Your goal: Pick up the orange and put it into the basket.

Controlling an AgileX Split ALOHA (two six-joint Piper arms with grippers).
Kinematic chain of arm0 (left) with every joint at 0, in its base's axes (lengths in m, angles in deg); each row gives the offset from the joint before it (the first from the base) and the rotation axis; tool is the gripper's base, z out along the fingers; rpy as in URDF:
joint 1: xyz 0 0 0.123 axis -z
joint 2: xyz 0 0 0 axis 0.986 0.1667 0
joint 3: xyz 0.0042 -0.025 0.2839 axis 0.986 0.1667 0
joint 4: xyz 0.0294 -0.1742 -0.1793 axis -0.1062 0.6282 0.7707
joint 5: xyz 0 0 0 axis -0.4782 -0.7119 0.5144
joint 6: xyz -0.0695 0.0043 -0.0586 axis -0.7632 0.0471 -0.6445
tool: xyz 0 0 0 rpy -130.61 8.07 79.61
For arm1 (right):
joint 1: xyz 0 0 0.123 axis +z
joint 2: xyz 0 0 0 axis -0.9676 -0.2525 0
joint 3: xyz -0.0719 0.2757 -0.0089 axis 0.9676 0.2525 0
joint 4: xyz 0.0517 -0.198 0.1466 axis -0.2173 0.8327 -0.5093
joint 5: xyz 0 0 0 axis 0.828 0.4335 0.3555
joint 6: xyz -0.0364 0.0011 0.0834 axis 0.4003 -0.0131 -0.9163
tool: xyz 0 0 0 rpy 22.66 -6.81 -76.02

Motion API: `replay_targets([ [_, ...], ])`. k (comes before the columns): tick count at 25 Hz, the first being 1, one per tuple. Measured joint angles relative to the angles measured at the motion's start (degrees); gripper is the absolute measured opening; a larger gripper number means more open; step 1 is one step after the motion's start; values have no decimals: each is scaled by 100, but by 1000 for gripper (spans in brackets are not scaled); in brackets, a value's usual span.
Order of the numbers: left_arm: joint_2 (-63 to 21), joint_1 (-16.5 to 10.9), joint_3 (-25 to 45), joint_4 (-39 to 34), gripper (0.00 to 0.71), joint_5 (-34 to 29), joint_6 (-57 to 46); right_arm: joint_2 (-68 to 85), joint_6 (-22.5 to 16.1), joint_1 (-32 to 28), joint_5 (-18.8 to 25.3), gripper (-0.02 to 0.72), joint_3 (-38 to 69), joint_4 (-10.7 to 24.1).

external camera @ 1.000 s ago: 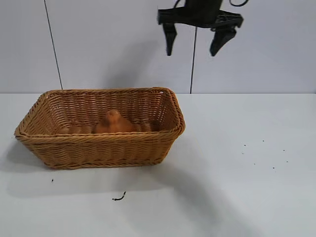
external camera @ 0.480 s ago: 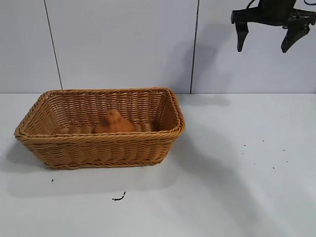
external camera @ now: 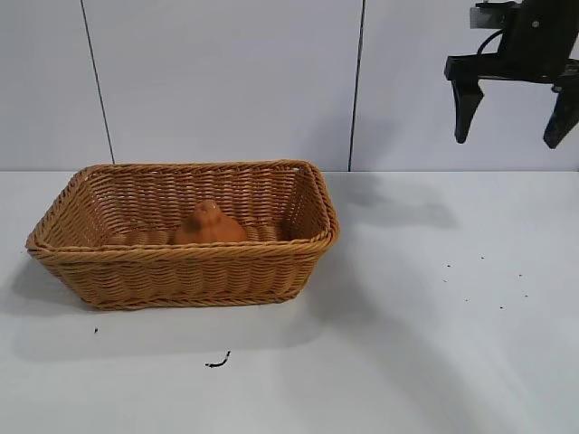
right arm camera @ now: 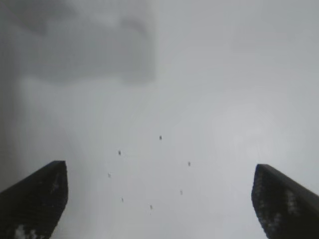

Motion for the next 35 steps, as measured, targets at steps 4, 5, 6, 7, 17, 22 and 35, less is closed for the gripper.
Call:
replay_targets([
  [4,0,0,0,0,666,0,0,1268,0,0,0,694,1278,-10],
  [5,0,0,0,0,666,7,0,1602,8,0,0,694,1539,-10],
  [6,0,0,0,0,666,7,0,1930,7,0,0,694,1850,-10],
  [7,0,0,0,0,666,7,0,2252,20,0,0,694,2159,-10],
  [17,0,0,0,0,666,7,0,5375,194,0,-655,694,4721,-48],
  [22,0,0,0,0,666,7,0,6901,266,0,-1157,694,4882,-202],
  [35,0,0,0,0,666,7,0,9493,413,14,-1126,694,4975,-206],
])
